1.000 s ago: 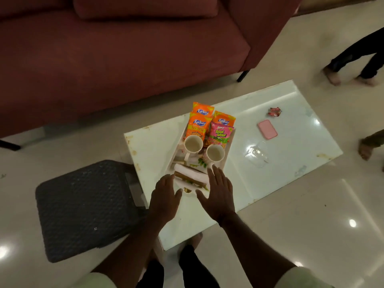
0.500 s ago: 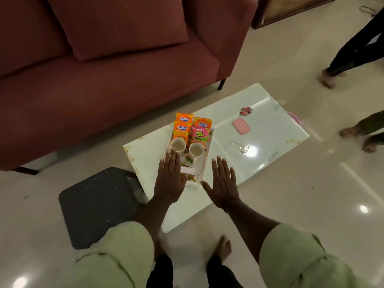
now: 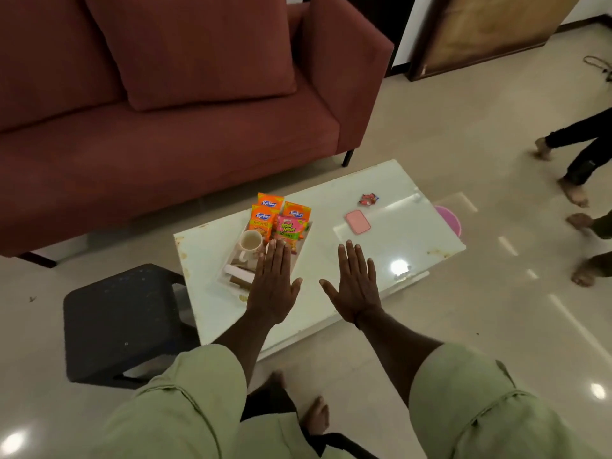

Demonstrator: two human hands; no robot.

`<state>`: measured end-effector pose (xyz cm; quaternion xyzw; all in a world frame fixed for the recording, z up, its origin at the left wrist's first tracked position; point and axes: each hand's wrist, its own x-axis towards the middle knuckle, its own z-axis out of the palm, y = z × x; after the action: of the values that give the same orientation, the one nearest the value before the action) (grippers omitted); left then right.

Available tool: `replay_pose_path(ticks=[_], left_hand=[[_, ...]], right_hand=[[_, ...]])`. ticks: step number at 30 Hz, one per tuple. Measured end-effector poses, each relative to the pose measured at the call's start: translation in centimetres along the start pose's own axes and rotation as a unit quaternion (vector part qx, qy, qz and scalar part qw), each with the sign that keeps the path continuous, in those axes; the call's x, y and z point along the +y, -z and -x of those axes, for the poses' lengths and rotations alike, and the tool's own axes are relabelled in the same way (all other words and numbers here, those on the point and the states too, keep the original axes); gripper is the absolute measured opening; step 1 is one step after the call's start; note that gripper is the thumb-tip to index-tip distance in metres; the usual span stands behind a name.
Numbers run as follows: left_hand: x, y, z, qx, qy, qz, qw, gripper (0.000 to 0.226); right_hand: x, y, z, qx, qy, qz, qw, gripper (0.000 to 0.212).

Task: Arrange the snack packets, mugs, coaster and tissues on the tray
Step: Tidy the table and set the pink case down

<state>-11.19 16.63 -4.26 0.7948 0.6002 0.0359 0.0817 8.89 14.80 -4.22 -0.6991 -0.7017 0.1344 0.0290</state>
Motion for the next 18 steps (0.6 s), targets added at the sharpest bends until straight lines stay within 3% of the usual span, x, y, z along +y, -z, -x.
replay_pose_path(ticks=[18], left_hand=[[4.2,-2.4,-10.0,-0.033,0.073,0.018,0.997,0.079]], right_hand=[[10.1,3.0,-10.0,-0.035,0.030,0.037,0.998,0.087]])
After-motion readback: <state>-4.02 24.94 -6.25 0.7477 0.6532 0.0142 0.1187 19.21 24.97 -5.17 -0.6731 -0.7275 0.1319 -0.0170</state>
